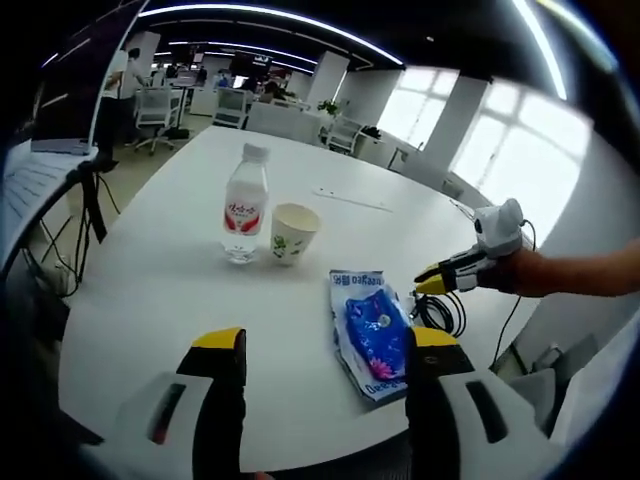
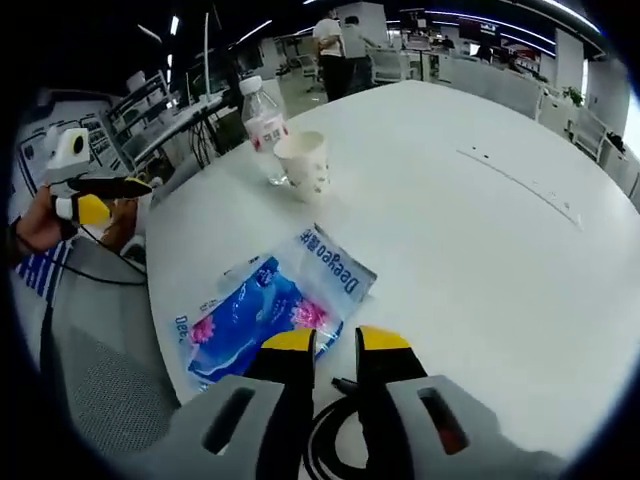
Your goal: Arrange the tabletop items into an orderly group along one side of the table until the central work area is clear of visible clutter.
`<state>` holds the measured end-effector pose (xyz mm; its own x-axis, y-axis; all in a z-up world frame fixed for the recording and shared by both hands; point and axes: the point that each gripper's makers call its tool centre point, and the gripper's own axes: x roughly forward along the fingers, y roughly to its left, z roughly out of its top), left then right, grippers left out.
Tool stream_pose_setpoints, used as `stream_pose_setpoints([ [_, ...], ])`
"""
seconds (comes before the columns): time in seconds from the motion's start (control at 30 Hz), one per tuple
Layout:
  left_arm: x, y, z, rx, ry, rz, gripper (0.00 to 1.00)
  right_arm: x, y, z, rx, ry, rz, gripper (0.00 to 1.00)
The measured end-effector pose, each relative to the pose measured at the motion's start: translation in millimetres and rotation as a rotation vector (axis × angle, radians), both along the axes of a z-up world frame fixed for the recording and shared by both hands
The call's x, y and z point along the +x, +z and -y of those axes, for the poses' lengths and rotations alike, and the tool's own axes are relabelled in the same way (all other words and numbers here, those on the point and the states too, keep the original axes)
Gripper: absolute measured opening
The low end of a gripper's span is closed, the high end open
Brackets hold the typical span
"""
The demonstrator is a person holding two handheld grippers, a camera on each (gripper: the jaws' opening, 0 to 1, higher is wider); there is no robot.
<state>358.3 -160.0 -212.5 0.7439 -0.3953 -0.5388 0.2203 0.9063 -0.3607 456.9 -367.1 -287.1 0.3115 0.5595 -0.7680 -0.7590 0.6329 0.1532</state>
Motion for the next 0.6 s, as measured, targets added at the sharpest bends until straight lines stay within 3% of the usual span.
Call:
stream_pose_setpoints([
  [0.37,-4.0,-0.7,-5,-0.012,0.014,0.001,0.65,9,-8.2,-27,-0.039,0.106,-0.012,0.15],
  [0.6,-5.0,0.4,-9,-0.009,0.016,-0.001,0.65,7,-22.0,-40,-0.072,0.208,-0.054,0.12],
])
